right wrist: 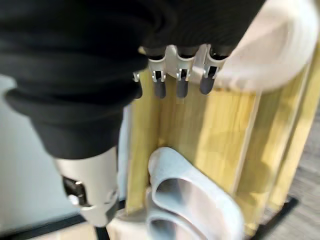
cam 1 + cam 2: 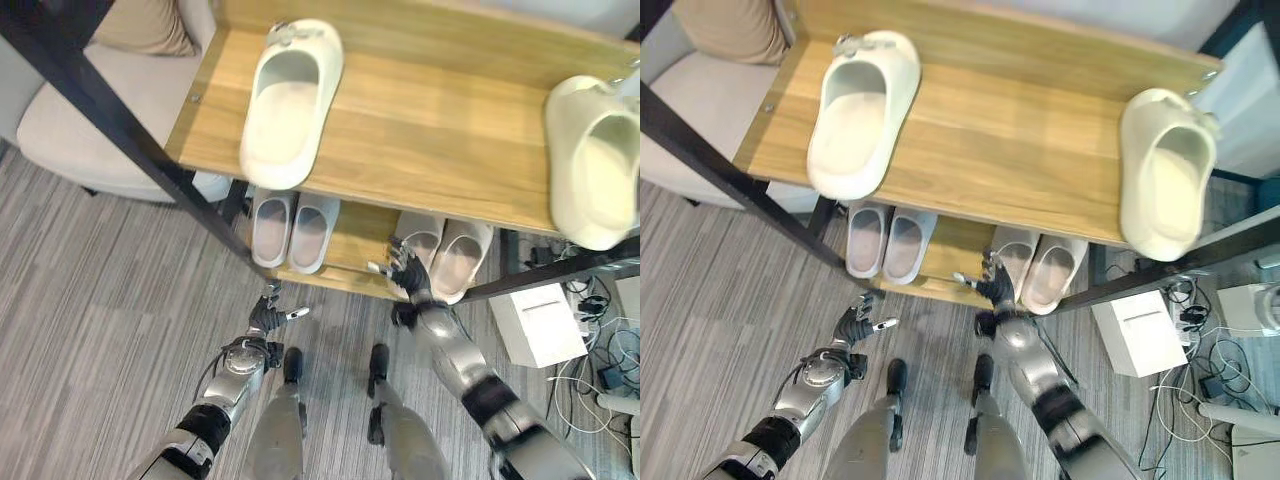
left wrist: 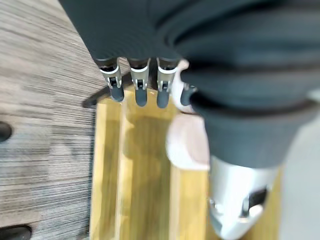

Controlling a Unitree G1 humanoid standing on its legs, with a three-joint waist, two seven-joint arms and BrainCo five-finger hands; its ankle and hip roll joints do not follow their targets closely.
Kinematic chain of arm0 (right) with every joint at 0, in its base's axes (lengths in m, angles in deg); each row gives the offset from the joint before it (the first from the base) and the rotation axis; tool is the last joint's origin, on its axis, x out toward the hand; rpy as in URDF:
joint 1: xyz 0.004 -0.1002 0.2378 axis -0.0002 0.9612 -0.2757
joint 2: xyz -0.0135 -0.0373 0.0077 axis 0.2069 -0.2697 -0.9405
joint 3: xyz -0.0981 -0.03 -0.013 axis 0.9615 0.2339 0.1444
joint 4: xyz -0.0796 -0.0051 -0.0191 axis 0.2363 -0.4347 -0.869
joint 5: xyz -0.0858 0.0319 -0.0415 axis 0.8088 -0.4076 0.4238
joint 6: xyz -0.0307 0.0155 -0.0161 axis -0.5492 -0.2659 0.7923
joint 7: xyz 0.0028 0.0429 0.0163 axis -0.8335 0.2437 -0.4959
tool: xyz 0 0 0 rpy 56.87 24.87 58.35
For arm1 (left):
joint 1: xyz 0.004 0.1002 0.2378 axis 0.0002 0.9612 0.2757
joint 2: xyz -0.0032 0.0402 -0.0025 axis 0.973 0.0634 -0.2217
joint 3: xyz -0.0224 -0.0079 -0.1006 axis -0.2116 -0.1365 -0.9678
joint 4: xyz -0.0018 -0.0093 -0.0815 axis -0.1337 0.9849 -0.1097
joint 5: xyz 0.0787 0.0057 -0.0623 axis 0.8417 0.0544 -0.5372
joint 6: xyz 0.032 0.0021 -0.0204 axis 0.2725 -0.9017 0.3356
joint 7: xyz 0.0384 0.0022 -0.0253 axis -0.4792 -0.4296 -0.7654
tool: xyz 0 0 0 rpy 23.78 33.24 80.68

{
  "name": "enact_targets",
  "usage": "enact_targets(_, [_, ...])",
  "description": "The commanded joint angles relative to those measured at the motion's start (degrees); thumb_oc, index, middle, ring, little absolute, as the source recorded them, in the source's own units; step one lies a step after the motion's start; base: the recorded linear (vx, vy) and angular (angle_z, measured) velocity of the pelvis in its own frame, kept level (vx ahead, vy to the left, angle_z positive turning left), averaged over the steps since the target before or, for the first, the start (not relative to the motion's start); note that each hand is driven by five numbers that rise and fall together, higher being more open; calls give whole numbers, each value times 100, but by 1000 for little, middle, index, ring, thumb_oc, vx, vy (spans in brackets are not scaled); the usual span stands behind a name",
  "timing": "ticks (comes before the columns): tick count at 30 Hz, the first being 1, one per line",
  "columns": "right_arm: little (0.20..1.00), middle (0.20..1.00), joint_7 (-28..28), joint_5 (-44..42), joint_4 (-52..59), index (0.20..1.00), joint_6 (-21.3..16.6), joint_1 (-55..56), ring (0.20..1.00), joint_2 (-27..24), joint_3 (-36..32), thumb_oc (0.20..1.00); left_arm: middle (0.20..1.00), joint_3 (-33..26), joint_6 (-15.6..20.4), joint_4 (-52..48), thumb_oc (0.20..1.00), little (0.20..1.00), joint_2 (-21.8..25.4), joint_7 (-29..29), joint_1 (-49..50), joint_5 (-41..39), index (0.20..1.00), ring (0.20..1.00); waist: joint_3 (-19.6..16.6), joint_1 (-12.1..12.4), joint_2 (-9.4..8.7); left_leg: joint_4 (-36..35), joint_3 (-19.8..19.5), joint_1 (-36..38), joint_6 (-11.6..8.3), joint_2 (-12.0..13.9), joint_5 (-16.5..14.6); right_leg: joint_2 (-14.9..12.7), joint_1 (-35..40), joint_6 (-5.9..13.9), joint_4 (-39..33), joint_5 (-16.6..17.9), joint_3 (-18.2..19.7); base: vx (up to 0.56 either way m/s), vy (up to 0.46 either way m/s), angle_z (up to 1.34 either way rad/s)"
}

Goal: Arrange the slippers neatly on the shoe rack.

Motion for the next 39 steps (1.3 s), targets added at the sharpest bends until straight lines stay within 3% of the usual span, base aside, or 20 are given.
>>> enact_targets(1, [1000,1000,-621,564,441,1000,-136,3,1000,-261,-277,1000,1000,106,95,254,1000,1000,94,336,-251,659,1000,1000,-176,-44,180,-436,-55,198,-197,173,174,-249,377,503,123,-413,-128,44,-36,-24])
enact_targets(4, [1000,1000,-1079,812,981,1000,-246,679,1000,-683,-335,1000,1000,313,137,35,1000,1000,240,736,-228,910,1000,1000,-347,-206,263,-557,69,393,-233,208,185,-217,472,518,15,-405,-46,40,-35,-18])
enact_targets(7, [1000,1000,-1504,780,1201,1000,-290,1300,1000,-986,-492,1000,1000,1029,148,-506,1000,1000,499,1289,-490,1865,1000,1000,-494,-382,370,-603,206,566,-274,249,129,-182,584,536,-30,-462,22,38,-25,-17])
enact_targets(8, [1000,1000,-1561,805,1182,1000,-302,1408,1000,-1059,-546,1000,1000,1217,182,-700,1000,1000,570,1407,-604,2055,1000,1000,-545,-437,404,-603,235,558,-277,247,128,-177,560,539,-30,-462,53,55,-56,-21])
enact_targets(9, [1000,1000,-1595,1032,1070,1000,-240,1715,1000,-1202,-778,1000,1000,1813,289,-1470,1000,1000,795,1943,-955,2334,1000,1000,-657,-616,500,-603,307,662,-299,281,88,-154,634,547,-30,-500,108,45,-49,-20])
enact_targets(12, [1000,1000,-1531,977,810,1000,-253,1741,1000,-1123,-935,1000,1000,2139,326,-1891,1000,1000,851,2178,-1218,2269,1000,1000,-692,-698,574,-603,351,729,-300,299,64,-148,679,553,-30,-523,135,27,-20,-8])
enact_targets(14, [1000,1000,-1494,1018,653,1000,-267,1694,1000,-1104,-962,1000,1000,2252,360,-2071,1000,1000,854,2272,-1372,2109,1000,1000,-704,-737,612,-603,366,752,-303,305,58,-141,685,554,-30,-533,145,11,-7,-22])
enact_targets(15, [1000,1000,-1374,988,316,1000,-242,1617,1000,-1038,-1055,1000,1000,2383,375,-2542,1000,1000,888,2438,-1608,1695,1000,1000,-734,-791,658,-603,403,798,-304,315,44,-128,701,558,-30,-546,179,19,-34,-15])
enact_targets(16, [1000,1000,-1333,934,140,1000,-228,1584,1000,-1031,-1136,1000,1000,2413,370,-3053,1000,1000,883,2638,-1798,778,1000,1000,-774,-822,692,-603,410,821,-305,325,37,-117,713,560,-30,-558,205,20,-34,-9])
enact_targets(17, [1000,1000,-1333,933,137,1000,-229,1579,1000,-1030,-1138,1000,1000,2408,353,-3075,1000,1000,899,2647,-1803,754,1000,1000,-770,-820,691,-603,411,823,-306,327,34,-116,714,560,-30,-559,205,22,-40,-9])
enact_targets(19, [1000,1000,-1387,952,138,1000,-201,1705,1000,-985,-1223,1000,1000,2131,286,-3730,1000,1000,738,2685,-1945,-496,1000,1000,-847,-838,712,-603,413,856,-312,344,34,-107,764,545,-30,-583,198,43,-49,-3])
enact_targets(22, [1000,1000,-1465,917,325,1000,-214,2017,1000,-848,-1224,1000,1000,1181,547,-4183,1000,1000,563,2091,-2001,-956,1000,1000,-905,-797,705,-603,347,906,-330,340,38,-95,872,511,-30,-649,149,46,-43,3])
enact_targets(26, [1000,1000,-1544,870,398,1000,-203,2191,1000,-782,-1195,1000,1000,332,826,-4147,1000,1000,494,1369,-2105,-375,1000,1000,-943,-759,673,-603,303,934,-351,341,31,-92,949,488,-30,-685,105,28,-26,7])
enact_targets(29, [1000,1000,-1612,828,288,1000,-202,2207,1000,-708,-1077,1000,1000,-424,909,-3869,1000,1000,755,247,-2330,1265,1000,1000,-981,-713,660,-603,284,961,-370,346,19,-88,995,478,-30,-717,86,33,-16,6])
enact_targets(32, [1000,1000,-1647,741,176,1000,-238,2129,1000,-705,-921,1000,1000,-730,741,-3233,1000,1000,946,-642,-2628,2454,1000,1000,-990,-732,654,-603,302,990,-382,348,3,-89,1026,481,-30,-728,83,23,-5,10])
enact_targets(34, [1000,1000,-1632,649,129,1000,-288,2076,1000,-732,-881,1000,1000,-719,507,-2810,1000,1000,1436,-1001,-2933,3387,1000,1000,-998,-735,665,-603,323,1011,-380,345,-12,-85,1034,492,-30,-725,95,25,3,6])
enact_targets(39, [1000,1000,-1694,545,86,1000,-353,2064,1000,-847,-815,1000,1000,-723,154,-2150,1000,1000,2588,-1414,-3274,4430,1000,1000,-1002,-727,713,-603,355,1036,-373,333,-36,-96,1025,535,-30,-712,107,5,1,-1])
